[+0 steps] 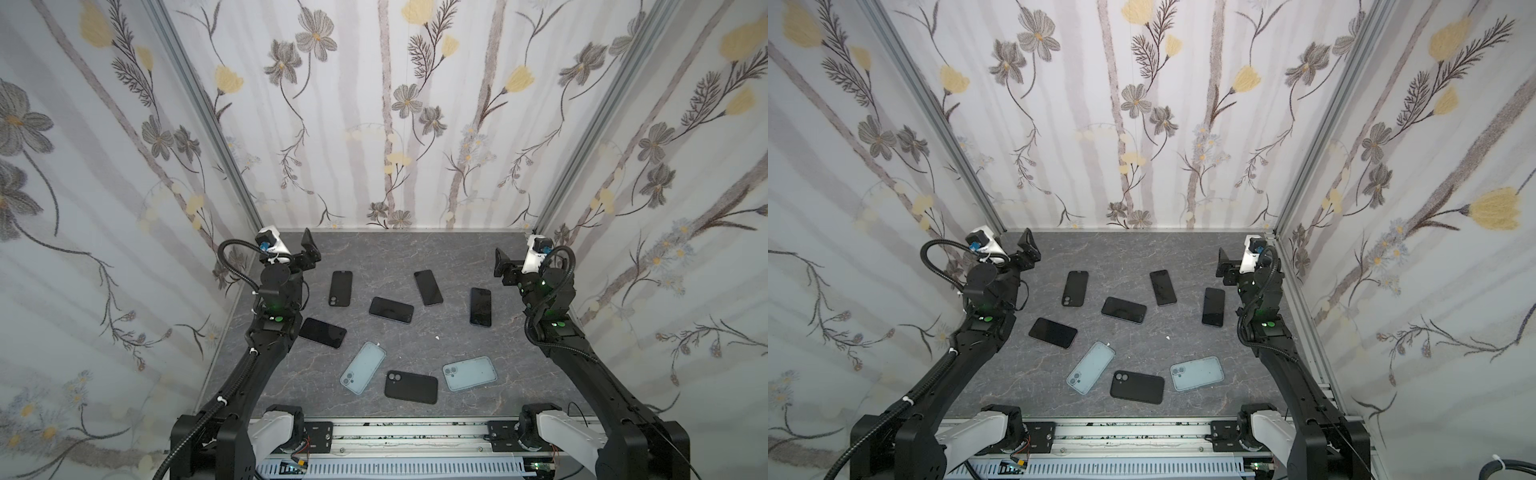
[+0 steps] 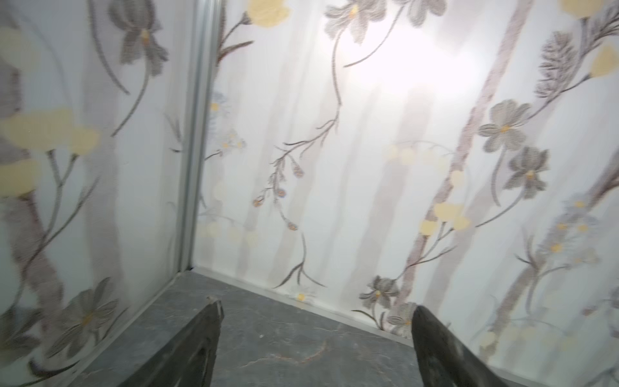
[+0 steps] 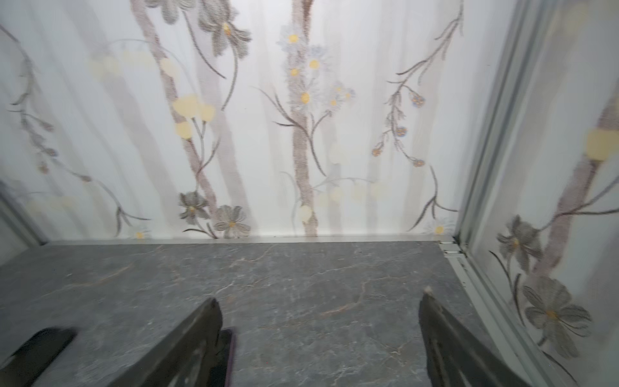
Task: Put the phone into the phone case
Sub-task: 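Raise both arms from rest and move grippers toward the phones, then move the right gripper over the blue-edged black phone and descend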
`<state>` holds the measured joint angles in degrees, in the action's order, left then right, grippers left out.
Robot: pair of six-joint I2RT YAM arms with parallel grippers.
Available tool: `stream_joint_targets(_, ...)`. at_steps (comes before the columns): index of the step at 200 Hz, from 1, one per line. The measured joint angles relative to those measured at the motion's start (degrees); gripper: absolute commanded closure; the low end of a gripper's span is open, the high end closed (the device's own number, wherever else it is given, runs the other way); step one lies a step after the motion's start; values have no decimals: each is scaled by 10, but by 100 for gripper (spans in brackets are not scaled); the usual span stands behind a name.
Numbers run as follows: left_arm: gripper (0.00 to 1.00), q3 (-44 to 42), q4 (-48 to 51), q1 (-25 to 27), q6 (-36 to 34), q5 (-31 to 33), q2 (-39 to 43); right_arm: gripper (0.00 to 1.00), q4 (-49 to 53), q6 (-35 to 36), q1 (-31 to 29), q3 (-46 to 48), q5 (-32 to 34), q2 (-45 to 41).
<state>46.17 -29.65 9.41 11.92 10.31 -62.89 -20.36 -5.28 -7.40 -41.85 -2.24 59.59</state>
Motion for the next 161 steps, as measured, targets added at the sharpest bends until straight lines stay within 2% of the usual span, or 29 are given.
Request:
stream_joint_targets(25, 12, 92, 115, 65, -7, -66, 0, 14, 111, -14, -67, -53, -52, -26)
stream_joint_targets(47, 12, 111, 186, 106, -38, -142, 7, 14, 192, -8, -148, -70, -92, -35)
stream_joint_targets(67, 12, 72, 222, 126, -71, -200, 35, 15, 256, 18, -226, -83, -107, -35)
stream_joint_targets(93, 8, -33, 233, 151, -107, -247, 102, 15, 298, 77, -308, -78, -115, -33)
stream_joint_targets(122, 5, -118, 234, 153, -125, -233, 164, 7, 323, 173, -364, -46, -130, -28)
stream_joint_targets(161, 3, -145, 231, 154, -147, -162, 203, 3, 317, 270, -376, -66, -139, 49)
